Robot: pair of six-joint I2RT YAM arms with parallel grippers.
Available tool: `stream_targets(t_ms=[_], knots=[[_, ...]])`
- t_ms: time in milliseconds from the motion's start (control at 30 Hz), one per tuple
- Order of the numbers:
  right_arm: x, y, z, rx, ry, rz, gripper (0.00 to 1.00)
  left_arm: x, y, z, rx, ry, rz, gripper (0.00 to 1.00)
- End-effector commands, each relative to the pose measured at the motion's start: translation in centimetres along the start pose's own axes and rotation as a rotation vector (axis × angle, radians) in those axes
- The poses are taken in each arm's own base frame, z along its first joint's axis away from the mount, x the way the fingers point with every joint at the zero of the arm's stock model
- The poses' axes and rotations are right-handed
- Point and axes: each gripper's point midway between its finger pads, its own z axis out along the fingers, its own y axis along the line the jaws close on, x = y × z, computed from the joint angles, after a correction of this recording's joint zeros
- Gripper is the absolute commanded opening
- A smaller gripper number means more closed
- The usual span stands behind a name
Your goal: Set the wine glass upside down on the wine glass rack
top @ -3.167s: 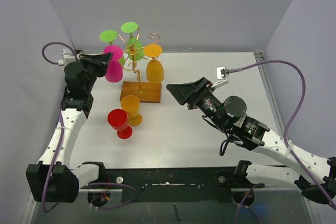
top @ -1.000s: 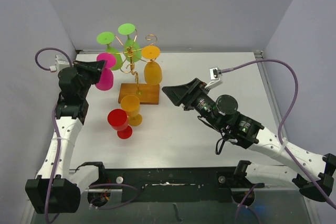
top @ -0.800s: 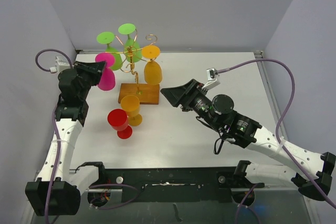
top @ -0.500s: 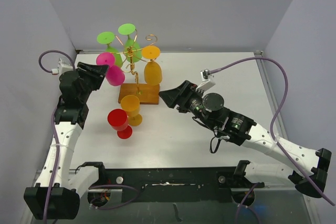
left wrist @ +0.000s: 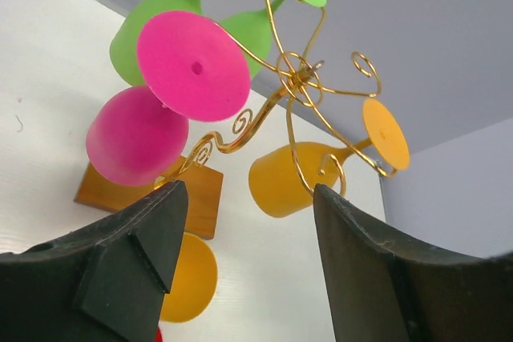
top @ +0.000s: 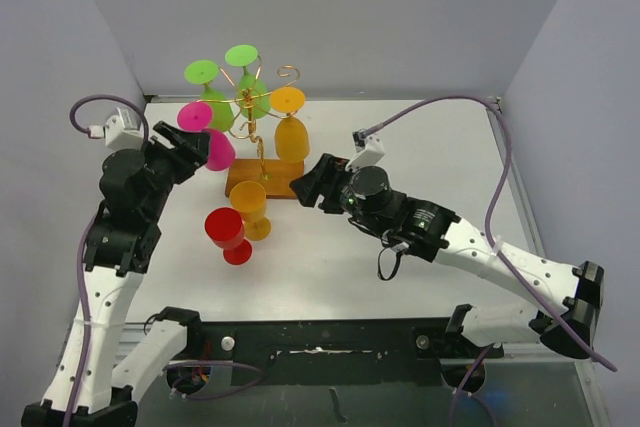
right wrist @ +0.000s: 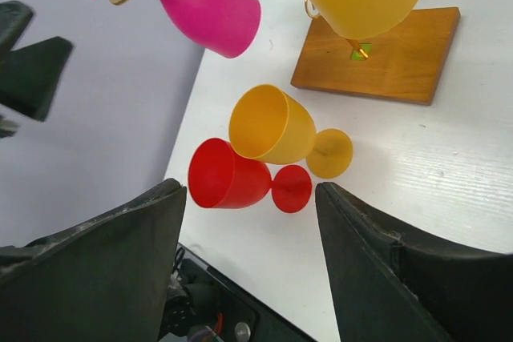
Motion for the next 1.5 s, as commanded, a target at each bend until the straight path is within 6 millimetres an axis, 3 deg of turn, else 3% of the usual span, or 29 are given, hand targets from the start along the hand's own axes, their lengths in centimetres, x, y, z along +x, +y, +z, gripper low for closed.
stream_targets(t_ms=[0, 100, 300, 533, 867, 1133, 1333, 1467], knots=[[0.2, 0.7, 1.7, 0.007, 0.029, -0.103, 0.66, -1.5, -1.7, -3.9, 0.077, -0.041, 0.232, 0.62], [2.1, 0.0, 3.5, 0.052, 0.088, -0.161, 0.66, -0.3, -1.4, -6.0, 0.115, -0.012, 0.313, 0.63], [5.8, -0.7, 7.9, 0.139, 0.143, -0.213, 0.62, 1.7, 0.3, -9.3, 0.135, 0.012, 0.301, 0.65], [7.1, -0.9, 11.3, 0.248, 0.069, -0.173, 0.56, 2.8, 2.5, -10.3, 0.063, 0.026, 0.269, 0.65], [8.6, -1.3, 14.6, 0.304, 0.057, -0.143, 0.47, 1.6, 2.9, -12.0, 0.038, -0.006, 0.233, 0.65], [9.5, -3.6, 15.1, 0.379, 0.062, -0.185, 0.37, 1.1, 2.9, -12.7, 0.049, -0.029, 0.202, 0.65], [9.0, -4.2, 13.8, 0.406, 0.06, -0.228, 0.25, 1.4, 2.4, -12.5, 0.067, -0.026, 0.153, 0.65], [8.4, -5.0, 12.6, 0.431, 0.053, -0.231, 0.11, 2.8, 1.6, -11.6, 0.109, 0.012, 0.1, 0.65]])
